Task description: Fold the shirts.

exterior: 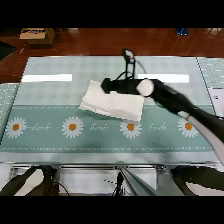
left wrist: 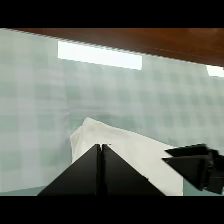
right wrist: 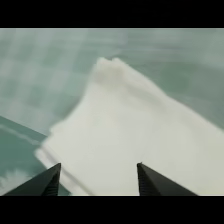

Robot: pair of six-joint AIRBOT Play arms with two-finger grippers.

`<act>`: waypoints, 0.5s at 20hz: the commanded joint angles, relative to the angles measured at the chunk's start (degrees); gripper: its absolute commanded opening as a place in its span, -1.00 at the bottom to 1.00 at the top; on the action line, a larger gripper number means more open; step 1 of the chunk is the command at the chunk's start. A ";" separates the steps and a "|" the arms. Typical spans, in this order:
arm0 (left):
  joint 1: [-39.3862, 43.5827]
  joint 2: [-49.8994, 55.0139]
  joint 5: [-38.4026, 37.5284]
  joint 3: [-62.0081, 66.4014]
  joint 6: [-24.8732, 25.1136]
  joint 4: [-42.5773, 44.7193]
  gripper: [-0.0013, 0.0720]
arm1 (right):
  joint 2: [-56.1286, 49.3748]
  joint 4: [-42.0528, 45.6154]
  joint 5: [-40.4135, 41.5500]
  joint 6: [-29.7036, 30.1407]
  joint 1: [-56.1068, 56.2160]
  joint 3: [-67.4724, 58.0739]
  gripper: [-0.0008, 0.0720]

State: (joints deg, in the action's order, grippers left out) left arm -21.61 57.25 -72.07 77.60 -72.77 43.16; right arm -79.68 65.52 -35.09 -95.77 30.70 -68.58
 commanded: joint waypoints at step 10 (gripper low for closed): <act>-0.04 -0.02 1.33 -3.34 1.07 0.68 -0.92 | 13.31 -11.80 -19.50 12.63 -42.12 26.43 0.53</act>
State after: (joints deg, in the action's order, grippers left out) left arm -21.61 57.25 -70.87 74.39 -72.40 43.16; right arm -65.60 74.56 -59.35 -91.37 -6.37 -50.41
